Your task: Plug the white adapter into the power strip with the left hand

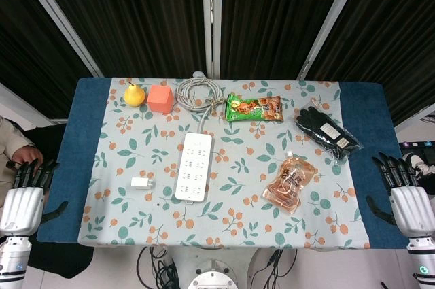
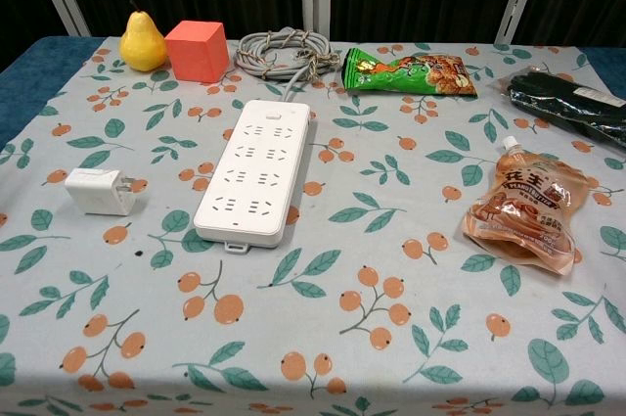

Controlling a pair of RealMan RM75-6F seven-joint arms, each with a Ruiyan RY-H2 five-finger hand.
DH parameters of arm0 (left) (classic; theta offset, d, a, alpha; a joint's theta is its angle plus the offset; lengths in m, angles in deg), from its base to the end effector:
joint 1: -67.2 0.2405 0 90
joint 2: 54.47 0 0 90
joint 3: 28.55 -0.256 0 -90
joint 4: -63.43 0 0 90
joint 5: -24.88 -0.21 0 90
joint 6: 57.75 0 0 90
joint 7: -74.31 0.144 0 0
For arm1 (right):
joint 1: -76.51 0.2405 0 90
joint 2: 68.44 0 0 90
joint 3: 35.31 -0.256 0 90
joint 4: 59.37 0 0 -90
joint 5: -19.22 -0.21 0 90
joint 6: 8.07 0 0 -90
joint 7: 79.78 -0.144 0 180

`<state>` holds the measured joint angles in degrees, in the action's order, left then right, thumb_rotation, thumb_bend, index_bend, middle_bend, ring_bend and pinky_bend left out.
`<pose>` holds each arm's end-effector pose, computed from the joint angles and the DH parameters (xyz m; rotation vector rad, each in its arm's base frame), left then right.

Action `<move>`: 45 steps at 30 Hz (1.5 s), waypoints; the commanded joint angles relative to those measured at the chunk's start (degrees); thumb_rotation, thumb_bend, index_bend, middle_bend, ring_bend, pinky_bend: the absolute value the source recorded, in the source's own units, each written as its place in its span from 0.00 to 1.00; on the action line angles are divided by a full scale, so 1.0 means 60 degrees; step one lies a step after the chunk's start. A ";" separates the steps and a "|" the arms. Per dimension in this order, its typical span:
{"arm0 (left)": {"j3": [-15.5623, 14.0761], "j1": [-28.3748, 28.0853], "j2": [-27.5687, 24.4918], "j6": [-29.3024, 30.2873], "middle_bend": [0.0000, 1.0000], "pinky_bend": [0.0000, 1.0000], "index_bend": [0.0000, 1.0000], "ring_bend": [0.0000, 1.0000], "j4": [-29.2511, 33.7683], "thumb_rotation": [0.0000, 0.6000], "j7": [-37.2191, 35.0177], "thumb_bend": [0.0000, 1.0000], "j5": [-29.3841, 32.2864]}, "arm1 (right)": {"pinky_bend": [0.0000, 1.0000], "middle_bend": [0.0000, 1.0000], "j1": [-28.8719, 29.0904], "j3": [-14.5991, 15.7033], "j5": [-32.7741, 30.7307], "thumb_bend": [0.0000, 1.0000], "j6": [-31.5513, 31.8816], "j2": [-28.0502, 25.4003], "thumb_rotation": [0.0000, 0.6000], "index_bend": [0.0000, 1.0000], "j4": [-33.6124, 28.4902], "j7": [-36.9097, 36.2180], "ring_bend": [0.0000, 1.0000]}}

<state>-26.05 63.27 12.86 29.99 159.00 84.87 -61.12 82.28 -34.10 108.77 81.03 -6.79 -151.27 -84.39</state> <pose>-0.2955 0.1735 0.1419 -1.3822 -0.8328 -0.8621 -0.3066 -0.1712 0.1699 1.4348 -0.8922 0.9707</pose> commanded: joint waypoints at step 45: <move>0.0745 -0.3478 0.3008 -0.4285 0.09 0.00 0.15 0.00 -0.3039 1.00 -0.0717 0.17 0.1124 | 0.00 0.01 -0.0064 -0.0590 -0.0003 0.28 -0.0291 -0.0429 1.00 0.00 -0.0450 -0.0066 0.00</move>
<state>-21.54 42.46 30.85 4.33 140.73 80.59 -54.35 81.89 -37.64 108.75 79.28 -9.36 -153.96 -84.81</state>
